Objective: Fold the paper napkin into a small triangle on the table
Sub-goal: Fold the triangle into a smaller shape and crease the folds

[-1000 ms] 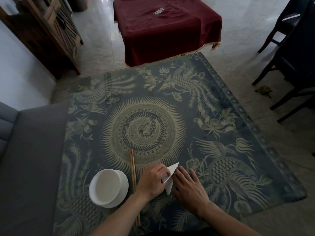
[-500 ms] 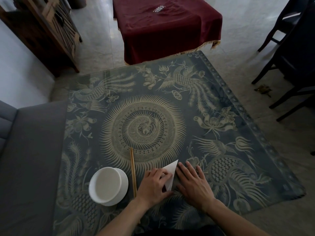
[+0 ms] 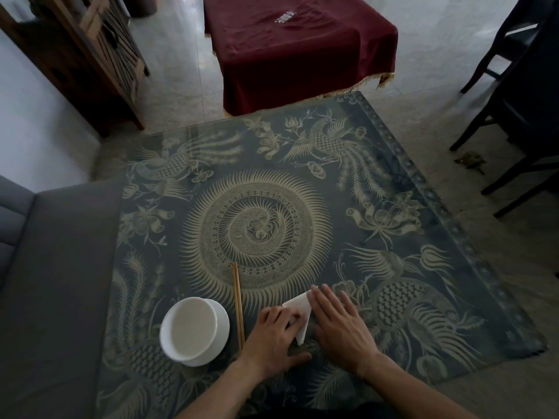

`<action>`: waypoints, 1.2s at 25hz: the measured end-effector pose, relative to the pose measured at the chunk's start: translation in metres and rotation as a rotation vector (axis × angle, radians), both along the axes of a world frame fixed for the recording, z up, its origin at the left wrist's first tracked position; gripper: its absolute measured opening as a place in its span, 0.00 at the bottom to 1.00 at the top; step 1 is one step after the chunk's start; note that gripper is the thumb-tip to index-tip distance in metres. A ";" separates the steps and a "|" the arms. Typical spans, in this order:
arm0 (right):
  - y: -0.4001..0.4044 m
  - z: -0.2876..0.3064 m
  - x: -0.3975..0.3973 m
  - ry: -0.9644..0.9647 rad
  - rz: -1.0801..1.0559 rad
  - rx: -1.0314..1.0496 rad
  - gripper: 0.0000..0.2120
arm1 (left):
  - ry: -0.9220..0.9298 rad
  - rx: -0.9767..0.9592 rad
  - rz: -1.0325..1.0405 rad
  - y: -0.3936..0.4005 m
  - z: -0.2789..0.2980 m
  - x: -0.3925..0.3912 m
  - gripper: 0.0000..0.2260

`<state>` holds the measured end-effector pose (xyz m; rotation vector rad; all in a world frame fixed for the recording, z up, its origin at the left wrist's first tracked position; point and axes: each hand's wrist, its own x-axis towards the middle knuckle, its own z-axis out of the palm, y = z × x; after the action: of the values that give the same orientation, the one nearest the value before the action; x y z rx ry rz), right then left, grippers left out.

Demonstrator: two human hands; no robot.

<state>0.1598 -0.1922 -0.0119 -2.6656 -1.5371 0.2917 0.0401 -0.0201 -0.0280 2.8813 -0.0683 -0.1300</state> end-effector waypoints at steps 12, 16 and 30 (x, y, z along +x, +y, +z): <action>-0.003 -0.012 -0.007 -0.102 0.017 0.006 0.28 | -0.123 0.022 0.111 -0.004 0.002 -0.012 0.13; -0.014 -0.015 -0.016 -0.120 -0.029 0.093 0.19 | -0.166 0.048 0.105 0.003 0.000 -0.005 0.11; -0.014 -0.015 -0.024 0.057 0.010 -0.003 0.33 | 0.197 0.033 0.004 -0.009 0.000 0.009 0.30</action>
<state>0.1359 -0.2059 -0.0270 -2.6285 -1.5348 0.3678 0.0494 -0.0290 -0.0275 2.8837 -0.0243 -0.4171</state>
